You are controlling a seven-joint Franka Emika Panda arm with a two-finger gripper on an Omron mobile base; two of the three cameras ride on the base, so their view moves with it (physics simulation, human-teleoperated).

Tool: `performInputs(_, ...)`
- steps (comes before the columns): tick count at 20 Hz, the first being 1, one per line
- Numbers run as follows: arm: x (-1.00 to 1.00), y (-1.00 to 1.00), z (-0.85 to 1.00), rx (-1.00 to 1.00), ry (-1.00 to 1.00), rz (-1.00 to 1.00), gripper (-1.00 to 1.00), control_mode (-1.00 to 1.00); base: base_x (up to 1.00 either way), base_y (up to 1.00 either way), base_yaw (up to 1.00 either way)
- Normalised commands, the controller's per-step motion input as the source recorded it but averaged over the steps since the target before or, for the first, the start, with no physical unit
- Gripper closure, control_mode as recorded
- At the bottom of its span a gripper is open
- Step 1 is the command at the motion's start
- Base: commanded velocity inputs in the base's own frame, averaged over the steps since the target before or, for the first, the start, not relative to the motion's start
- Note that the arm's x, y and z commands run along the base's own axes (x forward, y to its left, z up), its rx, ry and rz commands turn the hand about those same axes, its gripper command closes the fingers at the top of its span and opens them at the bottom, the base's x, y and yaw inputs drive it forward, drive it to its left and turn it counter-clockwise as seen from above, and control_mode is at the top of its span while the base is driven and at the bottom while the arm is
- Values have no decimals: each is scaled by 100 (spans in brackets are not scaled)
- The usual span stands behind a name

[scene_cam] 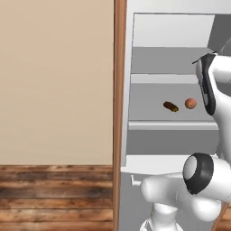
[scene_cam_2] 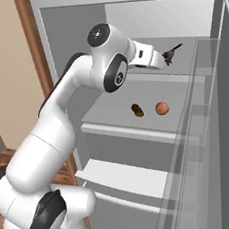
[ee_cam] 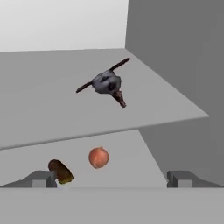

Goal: Gather the onion and sweet potato from the fridge and place them on a tray on the dining counter. Then gather the chicken drumstick and fish from the fridge and place them on the other tray.

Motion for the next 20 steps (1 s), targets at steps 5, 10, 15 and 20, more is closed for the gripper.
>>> performInputs(5,26,-35,-1,2,0,0,-100,-100,0,0,0)
performInputs(10,32,-18,-9,0,1,0,-100,-100,0,0,0)
performInputs(15,37,-1,-20,0,5,4,-100,-100,0,0,0)
performInputs(20,44,-9,-16,0,5,10,-100,-100,0,0,0)
